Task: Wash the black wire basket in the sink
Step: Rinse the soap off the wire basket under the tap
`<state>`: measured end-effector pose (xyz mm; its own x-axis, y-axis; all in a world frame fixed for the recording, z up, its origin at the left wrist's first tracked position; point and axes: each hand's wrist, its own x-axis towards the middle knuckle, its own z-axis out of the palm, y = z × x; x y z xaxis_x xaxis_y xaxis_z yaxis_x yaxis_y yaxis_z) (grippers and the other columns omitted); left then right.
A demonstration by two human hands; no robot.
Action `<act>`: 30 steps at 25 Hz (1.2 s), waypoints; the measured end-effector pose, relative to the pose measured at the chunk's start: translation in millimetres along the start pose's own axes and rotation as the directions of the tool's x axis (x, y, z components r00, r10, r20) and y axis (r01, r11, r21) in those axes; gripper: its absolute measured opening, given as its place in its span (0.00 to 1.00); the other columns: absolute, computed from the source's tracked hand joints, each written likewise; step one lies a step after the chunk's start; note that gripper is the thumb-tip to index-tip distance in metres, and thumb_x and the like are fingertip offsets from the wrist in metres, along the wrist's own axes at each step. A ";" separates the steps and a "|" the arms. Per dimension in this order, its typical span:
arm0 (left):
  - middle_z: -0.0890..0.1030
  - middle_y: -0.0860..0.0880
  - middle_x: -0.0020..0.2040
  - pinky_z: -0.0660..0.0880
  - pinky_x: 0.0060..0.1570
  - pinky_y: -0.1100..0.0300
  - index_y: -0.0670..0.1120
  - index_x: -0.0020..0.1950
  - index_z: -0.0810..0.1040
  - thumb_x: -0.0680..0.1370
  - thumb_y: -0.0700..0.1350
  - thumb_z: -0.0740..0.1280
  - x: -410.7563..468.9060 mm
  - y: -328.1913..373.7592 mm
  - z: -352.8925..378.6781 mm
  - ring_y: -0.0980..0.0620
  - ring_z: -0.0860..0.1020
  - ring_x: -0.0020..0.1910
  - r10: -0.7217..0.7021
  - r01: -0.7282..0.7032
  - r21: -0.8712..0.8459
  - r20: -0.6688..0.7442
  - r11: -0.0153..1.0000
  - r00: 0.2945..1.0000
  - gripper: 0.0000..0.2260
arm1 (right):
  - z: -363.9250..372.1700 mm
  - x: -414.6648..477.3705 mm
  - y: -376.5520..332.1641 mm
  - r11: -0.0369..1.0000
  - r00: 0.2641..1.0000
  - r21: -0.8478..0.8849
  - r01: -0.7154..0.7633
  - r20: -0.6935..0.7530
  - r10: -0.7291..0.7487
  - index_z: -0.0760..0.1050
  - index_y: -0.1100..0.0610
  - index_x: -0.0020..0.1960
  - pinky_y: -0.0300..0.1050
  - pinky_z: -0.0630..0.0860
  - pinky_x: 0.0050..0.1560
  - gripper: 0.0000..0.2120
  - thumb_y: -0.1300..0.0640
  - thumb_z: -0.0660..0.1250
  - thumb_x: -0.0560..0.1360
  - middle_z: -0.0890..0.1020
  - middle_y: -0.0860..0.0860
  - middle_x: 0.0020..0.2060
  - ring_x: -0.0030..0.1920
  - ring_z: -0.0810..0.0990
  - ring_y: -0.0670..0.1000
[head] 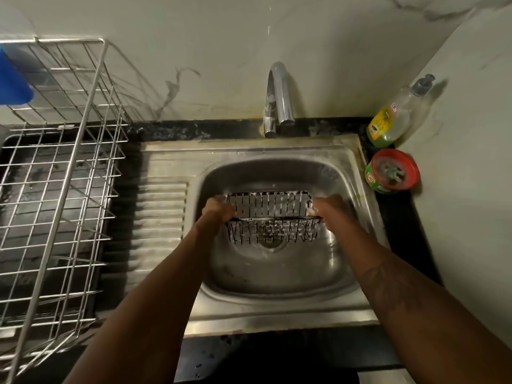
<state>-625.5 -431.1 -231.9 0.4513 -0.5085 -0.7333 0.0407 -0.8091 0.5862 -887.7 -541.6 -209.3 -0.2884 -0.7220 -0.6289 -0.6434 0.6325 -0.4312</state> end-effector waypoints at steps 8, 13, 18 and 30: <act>0.81 0.38 0.60 0.75 0.49 0.55 0.35 0.64 0.77 0.77 0.38 0.69 -16.6 -5.4 3.1 0.38 0.80 0.61 -0.006 0.022 0.221 -0.074 0.975 0.997 0.16 | 16.2 -0.5 10.1 0.999 1.000 0.033 0.029 -0.013 -0.028 0.81 0.58 0.64 0.37 0.71 0.41 0.15 0.59 0.68 0.78 0.85 0.56 0.57 0.51 0.85 0.52; 0.82 0.43 0.53 0.79 0.52 0.57 0.40 0.56 0.79 0.78 0.44 0.71 -13.2 8.8 7.1 0.45 0.82 0.52 0.029 -0.007 0.439 -0.044 0.899 0.999 0.10 | 17.8 1.9 6.6 0.991 0.990 0.022 0.129 -0.067 -0.127 0.78 0.57 0.69 0.41 0.79 0.54 0.23 0.61 0.69 0.74 0.82 0.56 0.64 0.62 0.82 0.54; 0.77 0.49 0.39 0.76 0.41 0.58 0.43 0.45 0.77 0.79 0.44 0.69 -19.9 24.8 16.5 0.53 0.76 0.37 0.141 -0.042 0.388 -0.230 0.921 0.963 0.06 | 31.3 -4.9 1.3 0.939 0.924 -0.014 0.345 -0.173 -0.342 0.79 0.56 0.68 0.43 0.75 0.61 0.21 0.64 0.69 0.75 0.82 0.57 0.63 0.63 0.80 0.57; 0.76 0.53 0.32 0.80 0.43 0.55 0.52 0.37 0.76 0.77 0.61 0.68 -44.1 161.5 55.6 0.53 0.78 0.34 0.645 -0.489 0.446 -0.327 0.750 0.691 0.16 | 58.0 -2.0 -5.8 0.813 0.813 -0.115 0.571 -0.056 -0.579 0.85 0.59 0.55 0.45 0.81 0.54 0.12 0.64 0.71 0.73 0.87 0.55 0.51 0.51 0.86 0.54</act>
<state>-688.4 -555.7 -124.1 0.6293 -0.7769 -0.0166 -0.5873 -0.4895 0.6446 -842.3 -527.6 -243.1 0.0985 -0.9692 -0.2258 -0.7695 0.0697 -0.6348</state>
